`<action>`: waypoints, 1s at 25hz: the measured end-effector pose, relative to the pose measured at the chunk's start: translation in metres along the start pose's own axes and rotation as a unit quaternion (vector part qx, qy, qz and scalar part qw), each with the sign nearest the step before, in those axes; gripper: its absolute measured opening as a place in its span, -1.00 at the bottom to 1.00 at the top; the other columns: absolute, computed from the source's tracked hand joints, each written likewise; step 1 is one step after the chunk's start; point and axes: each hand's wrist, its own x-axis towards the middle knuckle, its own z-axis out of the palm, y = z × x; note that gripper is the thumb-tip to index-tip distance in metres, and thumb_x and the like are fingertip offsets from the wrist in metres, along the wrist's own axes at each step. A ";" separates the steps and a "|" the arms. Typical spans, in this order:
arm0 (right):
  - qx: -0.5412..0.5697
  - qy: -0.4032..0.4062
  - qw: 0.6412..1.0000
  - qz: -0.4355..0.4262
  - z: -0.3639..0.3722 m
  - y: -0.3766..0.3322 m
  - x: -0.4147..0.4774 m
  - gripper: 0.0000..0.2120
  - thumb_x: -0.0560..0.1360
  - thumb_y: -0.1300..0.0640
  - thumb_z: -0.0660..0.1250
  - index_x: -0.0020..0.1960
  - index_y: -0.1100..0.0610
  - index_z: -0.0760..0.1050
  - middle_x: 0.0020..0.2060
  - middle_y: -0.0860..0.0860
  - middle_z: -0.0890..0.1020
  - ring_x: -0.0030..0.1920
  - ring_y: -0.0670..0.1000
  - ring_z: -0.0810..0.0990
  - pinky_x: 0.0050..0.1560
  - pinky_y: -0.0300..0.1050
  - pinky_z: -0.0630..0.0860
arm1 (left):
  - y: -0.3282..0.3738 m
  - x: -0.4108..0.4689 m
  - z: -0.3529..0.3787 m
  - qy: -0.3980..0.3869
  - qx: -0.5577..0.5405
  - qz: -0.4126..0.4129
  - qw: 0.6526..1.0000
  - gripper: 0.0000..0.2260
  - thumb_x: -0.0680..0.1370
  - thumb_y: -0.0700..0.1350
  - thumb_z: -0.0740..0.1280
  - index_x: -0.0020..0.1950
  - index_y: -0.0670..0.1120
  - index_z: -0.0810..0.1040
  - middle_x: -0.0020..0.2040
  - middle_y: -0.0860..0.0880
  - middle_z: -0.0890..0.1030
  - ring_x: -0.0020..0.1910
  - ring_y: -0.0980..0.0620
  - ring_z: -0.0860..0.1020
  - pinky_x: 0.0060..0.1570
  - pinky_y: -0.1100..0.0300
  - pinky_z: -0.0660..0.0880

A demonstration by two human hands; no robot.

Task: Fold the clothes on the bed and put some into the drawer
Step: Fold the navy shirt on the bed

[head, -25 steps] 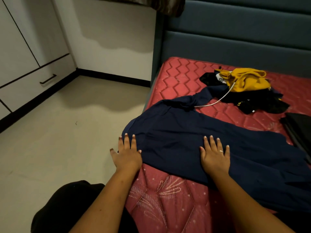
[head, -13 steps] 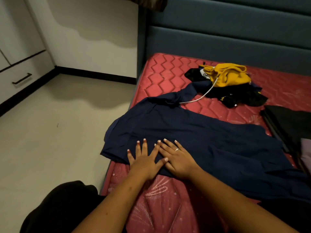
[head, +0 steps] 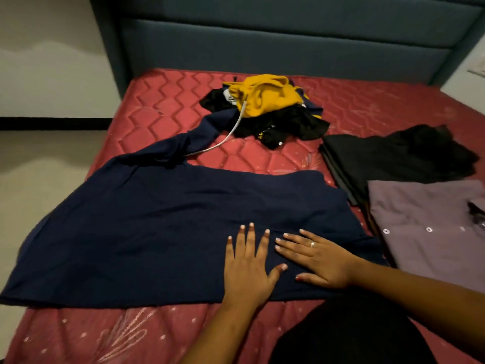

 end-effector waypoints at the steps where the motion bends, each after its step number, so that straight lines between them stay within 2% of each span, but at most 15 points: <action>1: 0.021 0.015 0.998 0.053 0.008 0.004 -0.019 -0.35 0.61 -0.27 -0.02 0.58 0.04 0.00 0.55 -0.02 0.13 0.55 -0.01 0.04 0.49 0.00 0.00 | 0.012 0.008 0.006 -0.006 0.002 0.023 1.000 -0.30 0.54 0.39 -0.09 0.47 -0.01 0.37 0.47 -0.17 0.34 0.45 -0.17 0.30 0.35 -0.16 0.12; 5: 0.063 0.103 0.954 0.275 0.031 0.001 -0.046 -0.41 0.61 -0.25 -0.06 0.55 0.00 0.12 0.52 -0.09 0.20 0.53 -0.05 0.13 0.49 0.04 0.03 | 0.046 0.034 0.021 -0.007 0.043 0.114 0.993 -0.33 0.54 0.38 -0.04 0.50 0.01 0.32 0.49 -0.14 0.32 0.46 -0.15 0.30 0.37 -0.14 0.09; 7: 0.073 0.115 0.922 0.361 0.035 -0.001 -0.048 -0.42 0.58 -0.24 -0.04 0.54 -0.04 0.17 0.50 -0.16 0.21 0.52 -0.05 0.13 0.48 0.14 0.01 | 0.058 0.041 0.026 -0.014 0.053 0.140 0.989 -0.34 0.53 0.37 0.00 0.50 0.01 0.31 0.49 -0.10 0.33 0.46 -0.13 0.30 0.36 -0.15 0.09; 9: 0.092 0.104 0.901 0.412 0.036 -0.002 -0.049 -0.41 0.56 -0.26 -0.05 0.54 -0.09 0.14 0.50 -0.20 0.19 0.53 0.01 0.12 0.46 0.19 0.06 | 0.065 0.044 0.028 -0.011 0.051 0.154 0.987 -0.35 0.54 0.36 0.00 0.50 0.02 0.30 0.48 -0.07 0.35 0.46 -0.11 0.31 0.35 -0.16 0.09; 10: 0.098 0.096 0.891 0.433 0.035 -0.003 -0.049 -0.41 0.55 -0.27 -0.05 0.53 -0.12 0.16 0.49 -0.21 0.22 0.52 0.04 0.16 0.43 0.19 0.11 | 0.067 0.043 0.028 -0.015 0.044 0.154 0.987 -0.35 0.54 0.37 -0.02 0.50 0.03 0.30 0.48 -0.06 0.35 0.46 -0.10 0.31 0.35 -0.15 0.09; 12: 0.105 0.103 0.864 0.481 0.017 0.002 -0.043 -0.47 0.55 -0.25 -0.03 0.43 -0.11 0.36 0.37 -0.16 0.45 0.39 0.03 0.40 0.32 0.09 0.26 | 0.067 0.044 0.021 -0.017 0.036 0.157 0.987 -0.34 0.55 0.39 -0.11 0.50 0.06 0.29 0.48 -0.02 0.35 0.47 -0.07 0.30 0.40 -0.09 0.05; 14: 0.147 0.108 0.813 0.553 -0.012 0.033 -0.032 -0.62 0.58 -0.13 0.08 0.23 -0.04 0.55 0.18 -0.02 0.62 0.20 0.09 0.56 0.15 -0.01 0.35 | 0.064 0.059 0.007 -0.024 -0.052 0.166 0.984 -0.31 0.52 0.43 -0.16 0.49 0.11 0.29 0.49 0.07 0.31 0.49 0.03 0.25 0.47 0.08 0.02; 15: 0.181 0.113 0.782 0.585 -0.024 0.059 -0.024 -0.69 0.58 -0.06 0.15 0.19 0.00 0.57 0.15 0.06 0.63 0.17 0.15 0.56 0.12 -0.02 0.39 | 0.060 0.069 -0.002 -0.044 -0.139 0.145 0.979 -0.34 0.51 0.41 -0.11 0.44 0.11 0.38 0.45 0.10 0.38 0.45 0.08 0.30 0.46 0.13 0.11; 16: 0.225 0.098 0.758 0.605 -0.038 0.086 -0.013 -0.71 0.55 -0.01 0.21 0.19 0.02 0.56 0.17 0.11 0.61 0.18 0.20 0.55 0.13 -0.01 0.43 | 0.054 0.082 -0.010 -0.027 -0.219 0.116 0.968 -0.43 0.51 0.33 -0.02 0.33 0.09 0.51 0.34 0.12 0.50 0.36 0.10 0.41 0.39 0.13 0.27; 17: 0.270 0.086 0.734 0.618 -0.048 0.108 -0.001 -0.69 0.51 0.01 0.25 0.21 0.04 0.56 0.20 0.14 0.58 0.20 0.22 0.53 0.16 0.02 0.45 | 0.046 0.095 -0.020 0.022 -0.266 0.078 0.961 -0.57 0.52 0.23 0.11 0.20 0.06 0.59 0.22 0.12 0.59 0.24 0.09 0.50 0.28 0.10 0.39; 19: 0.333 0.092 0.697 0.629 -0.054 0.133 0.033 -0.62 0.49 -0.01 0.27 0.26 0.09 0.51 0.27 0.15 0.53 0.26 0.23 0.48 0.24 0.05 0.44 | 0.022 0.123 -0.038 0.118 -0.231 0.012 0.966 -0.79 0.54 0.00 0.28 0.11 0.03 0.62 0.12 0.10 0.63 0.16 0.04 0.54 0.17 0.09 0.45; 20: 0.347 0.081 0.687 0.633 -0.051 0.136 0.049 -0.58 0.51 -0.04 0.25 0.31 0.10 0.47 0.31 0.15 0.49 0.31 0.22 0.44 0.29 0.07 0.38 | 0.010 0.133 -0.045 0.125 -0.186 -0.011 0.975 -0.79 0.55 -0.05 0.30 0.16 0.04 0.60 0.16 0.09 0.61 0.19 0.03 0.51 0.18 0.10 0.43; 21: 0.351 0.055 0.684 0.637 -0.045 0.135 0.062 -0.55 0.53 -0.08 0.22 0.36 0.10 0.43 0.35 0.14 0.45 0.35 0.21 0.39 0.33 0.08 0.32 | -0.003 0.141 -0.049 0.100 -0.135 -0.027 0.986 -0.75 0.56 -0.04 0.30 0.23 0.05 0.56 0.23 0.09 0.58 0.25 0.02 0.47 0.22 0.10 0.39; 23: 0.338 0.006 0.702 0.627 -0.029 0.134 0.072 -0.49 0.53 -0.18 0.21 0.40 0.04 0.39 0.41 0.11 0.36 0.41 0.19 0.29 0.40 0.13 0.19 | -0.023 0.152 -0.048 0.014 -0.035 -0.038 0.999 -0.61 0.59 0.05 0.25 0.42 0.07 0.39 0.39 0.09 0.43 0.38 0.01 0.35 0.31 0.05 0.30; 25: 0.354 0.014 0.701 0.619 -0.017 0.146 0.069 -0.48 0.44 -0.26 0.30 0.32 -0.04 0.44 0.36 0.06 0.41 0.38 0.19 0.33 0.36 0.18 0.17 | -0.031 0.163 -0.038 -0.041 0.021 -0.034 0.998 -0.50 0.60 0.17 0.16 0.52 0.11 0.19 0.52 0.10 0.22 0.49 0.01 0.16 0.41 -0.07 0.17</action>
